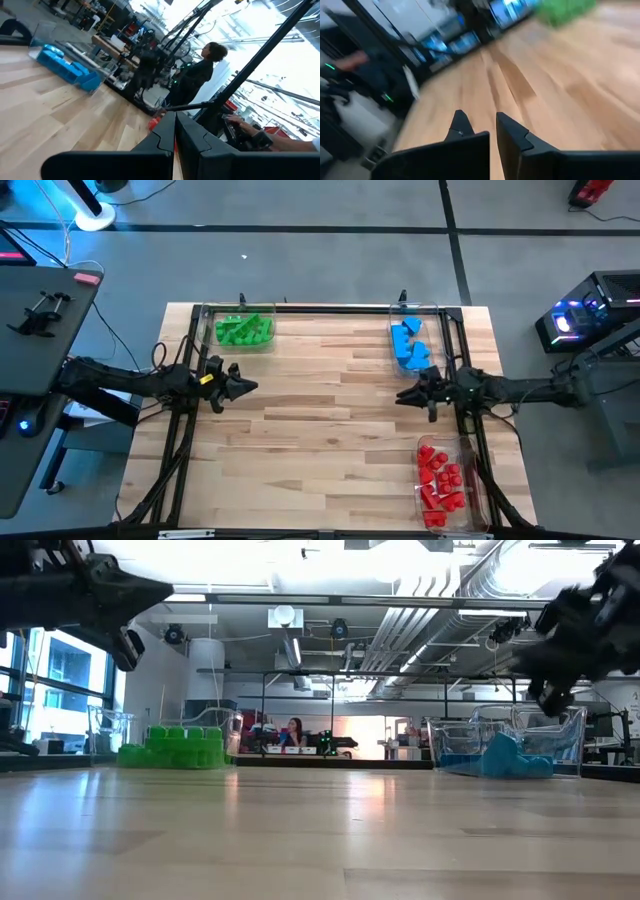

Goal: Sort blocks
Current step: Return to Home Position

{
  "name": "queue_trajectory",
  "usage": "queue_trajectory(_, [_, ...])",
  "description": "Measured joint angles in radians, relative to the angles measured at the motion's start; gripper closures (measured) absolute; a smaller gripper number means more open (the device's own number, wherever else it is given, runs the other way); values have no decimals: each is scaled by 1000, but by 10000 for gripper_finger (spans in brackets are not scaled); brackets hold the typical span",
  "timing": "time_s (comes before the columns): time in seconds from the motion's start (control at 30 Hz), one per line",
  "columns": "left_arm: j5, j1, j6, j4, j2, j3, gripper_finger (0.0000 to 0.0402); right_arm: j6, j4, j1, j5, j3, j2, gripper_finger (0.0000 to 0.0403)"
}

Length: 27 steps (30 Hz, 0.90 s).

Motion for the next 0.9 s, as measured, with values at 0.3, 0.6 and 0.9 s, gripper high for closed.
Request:
queue_trajectory(0.3, [4,12,-1,-200,-274,0,401,0,52,-21,-1,1,-222,402])
queue_trajectory(0.6, [1,45,0,-240,-370,0,401,0,40,-24,-8,0,-216,402])
queue_trajectory(0.9, [3,20,0,-275,-370,0,401,0,2,-24,-7,0,-209,402])
